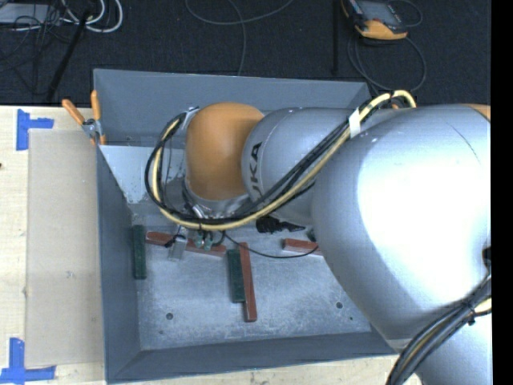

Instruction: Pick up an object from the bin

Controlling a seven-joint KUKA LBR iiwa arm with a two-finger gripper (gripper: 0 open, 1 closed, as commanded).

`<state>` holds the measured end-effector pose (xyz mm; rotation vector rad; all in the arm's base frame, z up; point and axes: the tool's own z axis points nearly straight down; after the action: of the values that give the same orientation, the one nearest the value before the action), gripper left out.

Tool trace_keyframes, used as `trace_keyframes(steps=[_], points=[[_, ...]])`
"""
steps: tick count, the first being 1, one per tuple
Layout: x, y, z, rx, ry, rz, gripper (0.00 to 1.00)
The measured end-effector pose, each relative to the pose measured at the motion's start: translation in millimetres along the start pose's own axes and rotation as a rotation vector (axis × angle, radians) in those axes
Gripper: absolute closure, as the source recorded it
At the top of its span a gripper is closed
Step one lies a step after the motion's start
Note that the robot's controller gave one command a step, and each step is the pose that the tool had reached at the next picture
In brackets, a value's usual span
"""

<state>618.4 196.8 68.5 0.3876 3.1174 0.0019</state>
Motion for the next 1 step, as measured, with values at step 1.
trace_keyframes(steps=[1], points=[[-0.8, -0.3, -16.2, 0.000, -0.001, 0.002, 1.00]])
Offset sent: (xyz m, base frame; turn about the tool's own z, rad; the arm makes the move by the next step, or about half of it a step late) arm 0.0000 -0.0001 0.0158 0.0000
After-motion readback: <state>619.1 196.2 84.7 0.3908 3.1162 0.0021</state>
